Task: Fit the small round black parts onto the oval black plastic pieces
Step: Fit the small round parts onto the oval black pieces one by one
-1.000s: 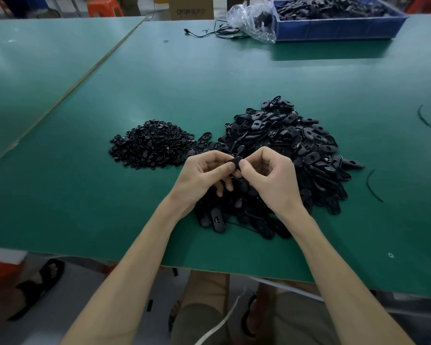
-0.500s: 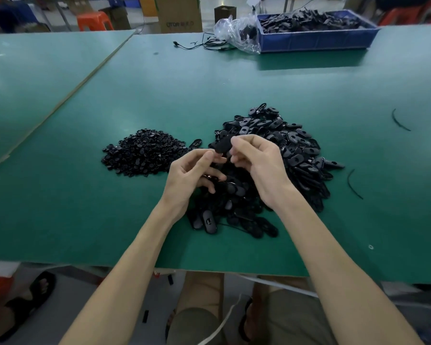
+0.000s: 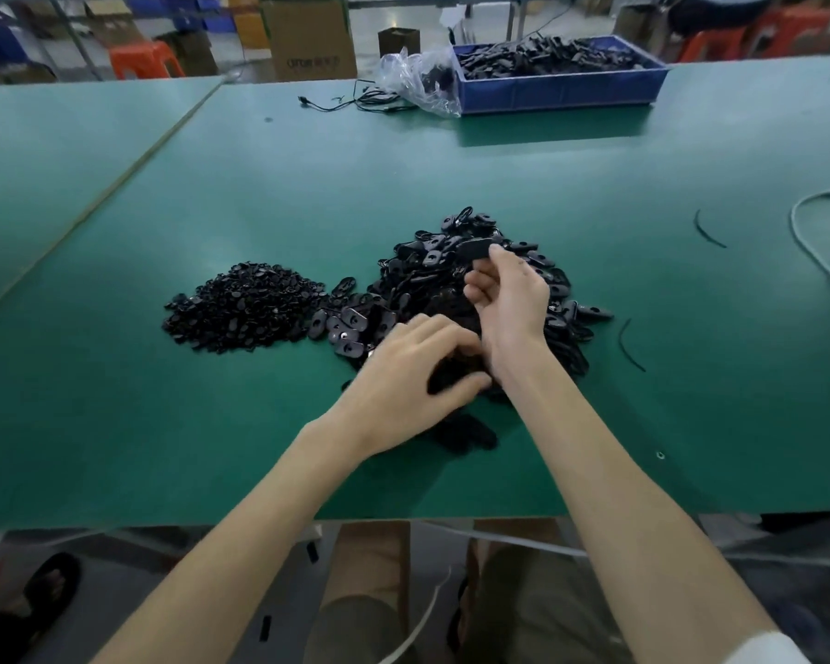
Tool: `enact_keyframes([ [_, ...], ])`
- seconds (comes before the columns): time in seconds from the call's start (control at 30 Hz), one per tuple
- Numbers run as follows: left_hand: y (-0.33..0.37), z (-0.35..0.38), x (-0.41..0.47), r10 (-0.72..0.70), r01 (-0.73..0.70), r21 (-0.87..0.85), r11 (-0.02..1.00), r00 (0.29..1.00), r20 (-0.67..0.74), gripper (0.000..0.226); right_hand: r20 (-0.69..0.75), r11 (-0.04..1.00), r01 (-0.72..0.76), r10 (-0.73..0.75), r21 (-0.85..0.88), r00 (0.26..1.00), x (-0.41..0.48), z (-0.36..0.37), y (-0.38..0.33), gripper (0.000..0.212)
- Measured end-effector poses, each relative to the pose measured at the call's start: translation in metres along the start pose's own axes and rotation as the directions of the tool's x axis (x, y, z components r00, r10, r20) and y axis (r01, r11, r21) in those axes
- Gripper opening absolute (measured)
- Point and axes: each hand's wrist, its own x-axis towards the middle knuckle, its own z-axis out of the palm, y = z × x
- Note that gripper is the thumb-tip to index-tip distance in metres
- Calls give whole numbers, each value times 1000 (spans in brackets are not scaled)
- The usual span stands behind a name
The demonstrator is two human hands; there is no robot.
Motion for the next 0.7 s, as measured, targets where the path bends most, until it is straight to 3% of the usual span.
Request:
enact_keyframes([
  [0.07,14,16,6,-75,85,-118,989,994,81,37,-56,995,-23,29,101,998,4,-7,-7,14],
  [0.17,22,31,15,-184,198,-264,944,980,80,40,-60,980,-72,85,183,995,4,-16,-13,17],
  [0.33,14,31,20,-150,145,-194,970,989,-14,18,50,984,-65,57,164,997,1,-30,-30,11],
  [0.53,3,32,17,-176,171,-72,983,982,-69,19,21,961,164,-163,-221,986,19,-80,-83,8],
  [0.63,6,38,19,-155,156,-2,988,982,-107,20,-42,751,204,-294,-628,955,31,-111,-100,10],
  [0.7,7,41,19,-144,150,39,988,980,-134,20,-88,615,150,-340,-774,936,38,-130,-102,12],
])
